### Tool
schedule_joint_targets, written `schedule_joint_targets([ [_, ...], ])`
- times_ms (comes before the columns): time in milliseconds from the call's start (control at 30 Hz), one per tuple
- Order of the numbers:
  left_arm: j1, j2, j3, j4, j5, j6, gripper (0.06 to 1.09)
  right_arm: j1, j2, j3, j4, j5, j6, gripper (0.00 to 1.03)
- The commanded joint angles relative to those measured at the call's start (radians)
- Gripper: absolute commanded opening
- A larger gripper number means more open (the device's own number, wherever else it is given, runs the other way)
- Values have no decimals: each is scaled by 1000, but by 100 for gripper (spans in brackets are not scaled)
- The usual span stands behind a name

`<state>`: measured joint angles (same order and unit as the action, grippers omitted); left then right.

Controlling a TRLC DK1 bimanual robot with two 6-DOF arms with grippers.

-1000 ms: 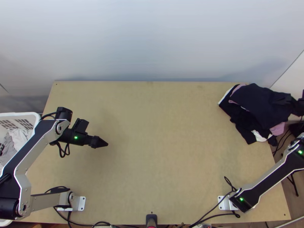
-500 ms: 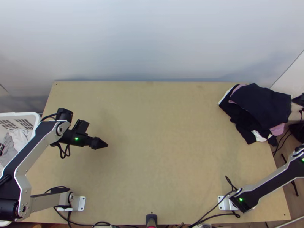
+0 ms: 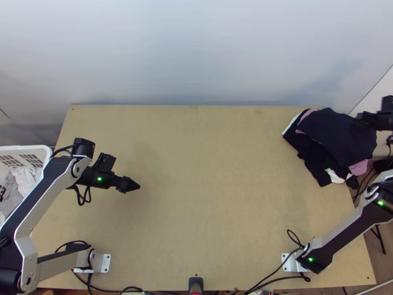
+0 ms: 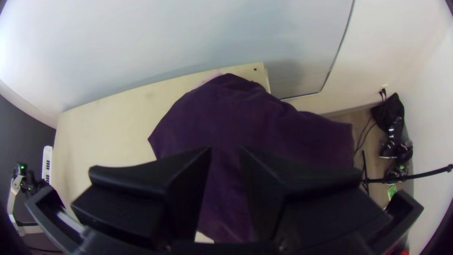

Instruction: Fold the t-shirt

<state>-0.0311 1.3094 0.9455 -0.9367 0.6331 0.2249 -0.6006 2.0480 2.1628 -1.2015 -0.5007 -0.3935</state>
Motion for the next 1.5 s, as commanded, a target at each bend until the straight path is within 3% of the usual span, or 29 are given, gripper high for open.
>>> schedule_joint_targets([
  [0, -7, -58, -8, -19, -41, -13, 104, 59, 67, -44, 194, 22, 35, 3],
  [100, -9, -84, -44, -19, -56, -15, 104, 78, 89, -58, 257, 56, 35, 3],
  [567, -6, -90, -37, -7, -88, -47, 104, 104, 101, -299, 433, 57, 64, 3],
  [800, -6, -87, -34, -5, -93, -47, 104, 85, 78, -310, 439, 62, 84, 4],
  [867, -6, -87, -31, -5, -98, -47, 104, 71, 63, -317, 431, 60, 104, 20],
  [1100, -10, -88, -30, -5, -104, -47, 104, 61, 21, -320, 327, 60, 107, 96],
  [1133, -12, -88, -30, -5, -105, -47, 104, 56, 14, -320, 324, 60, 107, 99],
  [1467, -12, -95, -40, -4, -112, -38, 104, 82, -97, -276, 315, 59, 124, 99],
])
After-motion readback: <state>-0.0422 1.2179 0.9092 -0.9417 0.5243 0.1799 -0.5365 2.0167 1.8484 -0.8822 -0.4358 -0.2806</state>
